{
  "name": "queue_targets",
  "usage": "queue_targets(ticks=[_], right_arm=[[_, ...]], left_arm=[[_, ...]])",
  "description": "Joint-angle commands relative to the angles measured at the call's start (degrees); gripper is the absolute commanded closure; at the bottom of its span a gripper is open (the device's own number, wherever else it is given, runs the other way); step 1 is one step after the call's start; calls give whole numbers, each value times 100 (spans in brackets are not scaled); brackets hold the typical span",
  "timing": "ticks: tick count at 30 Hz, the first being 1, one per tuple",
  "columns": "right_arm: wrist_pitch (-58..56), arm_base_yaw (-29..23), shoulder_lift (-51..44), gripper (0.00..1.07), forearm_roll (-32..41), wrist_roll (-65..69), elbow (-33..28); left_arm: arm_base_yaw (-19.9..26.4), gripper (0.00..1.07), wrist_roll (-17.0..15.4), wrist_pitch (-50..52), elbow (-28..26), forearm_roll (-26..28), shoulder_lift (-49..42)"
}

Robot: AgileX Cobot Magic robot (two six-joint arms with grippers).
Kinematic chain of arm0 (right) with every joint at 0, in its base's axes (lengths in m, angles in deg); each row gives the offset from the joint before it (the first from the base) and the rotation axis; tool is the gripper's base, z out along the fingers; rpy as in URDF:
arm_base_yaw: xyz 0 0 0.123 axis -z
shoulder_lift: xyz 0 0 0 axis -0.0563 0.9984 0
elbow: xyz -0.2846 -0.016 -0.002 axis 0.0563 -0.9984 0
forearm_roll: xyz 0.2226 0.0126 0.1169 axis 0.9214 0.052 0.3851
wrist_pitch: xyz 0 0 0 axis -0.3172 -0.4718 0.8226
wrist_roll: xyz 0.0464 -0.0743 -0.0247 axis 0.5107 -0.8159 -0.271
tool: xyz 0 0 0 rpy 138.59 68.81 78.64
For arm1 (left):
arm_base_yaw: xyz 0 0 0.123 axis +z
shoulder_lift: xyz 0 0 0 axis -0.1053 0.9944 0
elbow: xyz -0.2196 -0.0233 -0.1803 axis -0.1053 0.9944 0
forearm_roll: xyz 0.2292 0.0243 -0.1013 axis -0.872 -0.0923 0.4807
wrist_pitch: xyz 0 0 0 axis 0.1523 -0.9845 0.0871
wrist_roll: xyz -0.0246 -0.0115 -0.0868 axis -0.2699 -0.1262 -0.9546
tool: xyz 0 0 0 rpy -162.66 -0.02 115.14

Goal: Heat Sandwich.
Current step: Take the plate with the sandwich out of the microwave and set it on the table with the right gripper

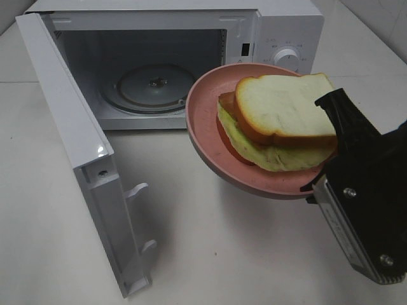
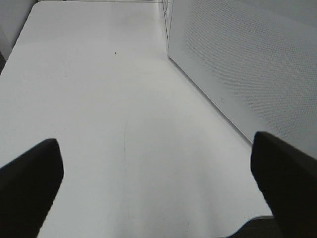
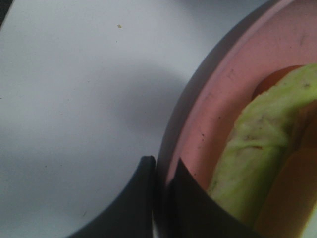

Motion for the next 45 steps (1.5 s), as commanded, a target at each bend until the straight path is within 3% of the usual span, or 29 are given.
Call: queue_targets(ticks=[1, 8, 23, 45], right_arm=[[23, -11, -206, 107, -29, 74, -63], [-235, -11, -607, 107, -355, 590, -235], [-917, -11, -917, 107, -2212, 3363, -246], [-2458, -11, -917, 107, -2790, 5185, -246]], left_arm=[[17, 9, -17, 17, 6, 11, -92], [17, 9, -17, 17, 6, 11, -92], [17, 9, -17, 17, 6, 11, -92], [17, 9, -17, 17, 6, 11, -92]])
